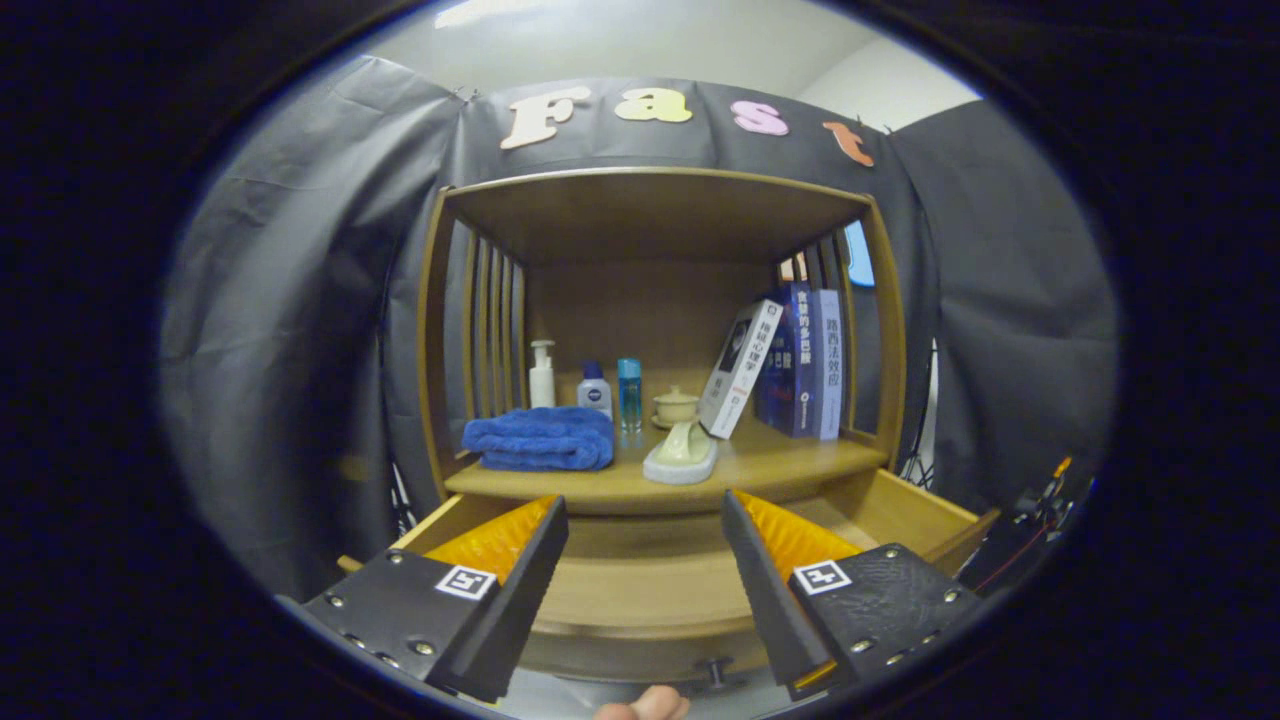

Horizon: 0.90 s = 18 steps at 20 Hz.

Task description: Pull open the drawer, take out the items inside it, and place them on the countertop above the cabinet.

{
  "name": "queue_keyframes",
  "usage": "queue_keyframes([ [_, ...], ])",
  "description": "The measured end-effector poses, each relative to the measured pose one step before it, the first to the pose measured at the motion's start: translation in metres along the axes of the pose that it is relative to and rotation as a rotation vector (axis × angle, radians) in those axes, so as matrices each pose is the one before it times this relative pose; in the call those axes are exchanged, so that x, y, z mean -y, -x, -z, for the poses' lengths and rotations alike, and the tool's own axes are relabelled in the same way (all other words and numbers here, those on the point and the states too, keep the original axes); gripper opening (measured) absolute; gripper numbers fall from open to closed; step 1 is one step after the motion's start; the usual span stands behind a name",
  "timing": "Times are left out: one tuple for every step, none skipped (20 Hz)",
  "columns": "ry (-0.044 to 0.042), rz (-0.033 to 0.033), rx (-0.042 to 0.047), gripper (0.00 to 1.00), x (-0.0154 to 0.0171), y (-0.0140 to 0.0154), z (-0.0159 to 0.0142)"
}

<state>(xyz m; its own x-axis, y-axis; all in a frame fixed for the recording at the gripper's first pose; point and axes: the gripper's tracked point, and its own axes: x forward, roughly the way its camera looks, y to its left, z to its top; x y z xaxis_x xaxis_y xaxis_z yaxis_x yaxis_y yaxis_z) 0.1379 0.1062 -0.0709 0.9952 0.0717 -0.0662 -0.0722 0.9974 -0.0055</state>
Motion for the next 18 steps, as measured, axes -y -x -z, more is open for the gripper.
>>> queue_keyframes([
  [-0.01024,0.01075,-0.00005,0.93,0.00462,0.00513,0.00766],
  [-0.01796,-0.00072,0.00130,0.93,0.00064,0.00483,0.00733],
  [-0.01145,-0.00380,-0.00333,0.93,0.00071,0.00387,0.00678],
  [-0.00547,0.00593,-0.00426,0.93,0.00421,0.00412,0.00671],
  [-0.00657,0.00090,-0.00476,0.93,0.00298,0.00370,0.00541],
  [-0.00760,-0.00908,-0.00623,0.94,-0.00060,0.00169,0.00679],
  [-0.00501,0.00153,-0.00671,0.96,0.00251,0.00197,0.00634],
  [-0.01132,0.00432,-0.00464,0.99,0.00453,0.00247,0.00569],
  [-0.01710,-0.00208,-0.00611,0.99,0.00161,0.00120,0.00524],
  [-0.01283,-0.00346,-0.00782,0.99,0.00007,0.00145,0.00694],
  [-0.00604,-0.00466,-0.00663,0.99,0.00078,0.00086,0.00563],
  [-0.00184,-0.00397,-0.00606,0.99,0.00118,-0.00042,0.00413],
  [-0.00244,-0.00698,-0.01065,0.99,0.00020,-0.00083,0.00515],
  [0.00114,-0.00673,-0.01763,0.99,0.00032,-0.00166,0.00663],
  [-0.00172,-0.00797,0.01561,0.99,0.00090,0.00074,-0.00268],
  [-0.00494,-0.00974,0.00187,0.99,0.00082,-0.00079,0.00057],
  [-0.00234,-0.00189,-0.00394,0.99,0.00287,-0.00021,0.00113],
  [-0.00113,-0.00251,-0.01325,0.98,0.00130,-0.00078,0.00464],
])
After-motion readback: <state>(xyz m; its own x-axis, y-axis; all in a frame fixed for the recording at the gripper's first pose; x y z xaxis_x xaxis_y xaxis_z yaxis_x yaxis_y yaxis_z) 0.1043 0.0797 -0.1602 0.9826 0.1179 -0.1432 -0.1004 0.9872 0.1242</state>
